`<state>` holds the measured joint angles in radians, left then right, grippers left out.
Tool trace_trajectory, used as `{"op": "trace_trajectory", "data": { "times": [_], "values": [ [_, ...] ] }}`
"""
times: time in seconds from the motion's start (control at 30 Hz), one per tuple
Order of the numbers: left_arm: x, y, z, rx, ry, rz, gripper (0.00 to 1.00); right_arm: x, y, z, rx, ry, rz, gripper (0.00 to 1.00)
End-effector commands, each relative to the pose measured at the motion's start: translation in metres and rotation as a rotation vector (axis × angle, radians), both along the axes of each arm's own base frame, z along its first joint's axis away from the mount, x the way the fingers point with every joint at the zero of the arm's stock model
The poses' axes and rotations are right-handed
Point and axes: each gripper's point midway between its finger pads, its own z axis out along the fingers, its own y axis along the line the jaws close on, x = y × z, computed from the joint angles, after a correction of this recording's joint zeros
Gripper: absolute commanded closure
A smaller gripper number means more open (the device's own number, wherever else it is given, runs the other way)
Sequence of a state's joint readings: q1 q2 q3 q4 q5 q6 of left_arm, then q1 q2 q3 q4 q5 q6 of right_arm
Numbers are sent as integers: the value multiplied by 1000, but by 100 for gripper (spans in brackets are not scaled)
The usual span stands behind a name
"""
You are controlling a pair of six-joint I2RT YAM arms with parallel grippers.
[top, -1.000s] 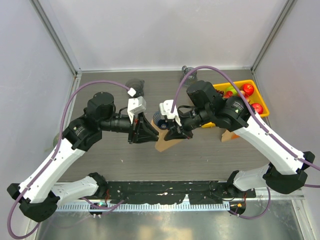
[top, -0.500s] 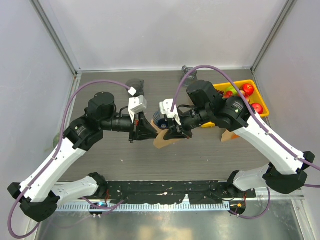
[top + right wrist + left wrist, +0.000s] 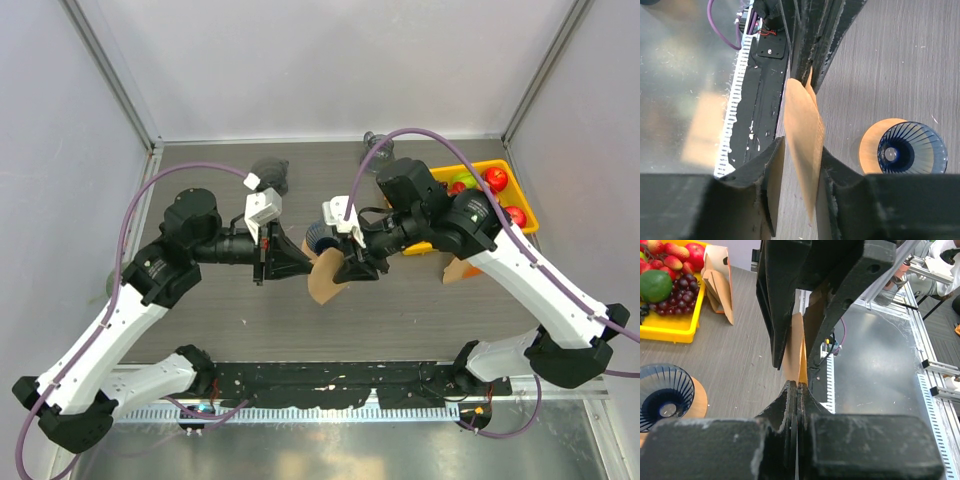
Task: Place the coffee filter in the dripper
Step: Place the coffee filter in the coffee dripper.
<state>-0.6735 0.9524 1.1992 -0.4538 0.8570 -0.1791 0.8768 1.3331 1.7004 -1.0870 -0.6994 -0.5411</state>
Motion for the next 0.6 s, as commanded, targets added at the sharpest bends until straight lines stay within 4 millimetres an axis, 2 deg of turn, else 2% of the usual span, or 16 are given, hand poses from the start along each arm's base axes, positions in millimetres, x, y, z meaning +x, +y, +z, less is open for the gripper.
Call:
{"op": "trace_trajectory", "data": {
  "times": [0.0, 0.07, 0.13, 0.17, 0.2, 0.37, 0.57],
  "values": [
    [2, 0, 13, -43, -47, 13, 100, -1, 0, 4, 14, -5, 26, 76],
    [5, -1, 12, -36, -51, 21, 100, -2, 1, 7, 21, -5, 32, 89],
    [7, -2, 11, -27, -42, 17, 100, -2, 2, 9, 26, 0, 32, 95],
    [7, -3, 10, -21, -35, 10, 100, -2, 3, 8, 24, 6, 35, 95],
    [6, -4, 9, -15, -30, 5, 91, -2, 4, 8, 25, 7, 36, 95],
    [9, -5, 8, -6, -34, 20, 66, -2, 5, 11, 32, 11, 36, 95],
    [6, -2, 4, 9, -41, 7, 55, 0, 5, 9, 22, 15, 27, 95]
  ]
}}
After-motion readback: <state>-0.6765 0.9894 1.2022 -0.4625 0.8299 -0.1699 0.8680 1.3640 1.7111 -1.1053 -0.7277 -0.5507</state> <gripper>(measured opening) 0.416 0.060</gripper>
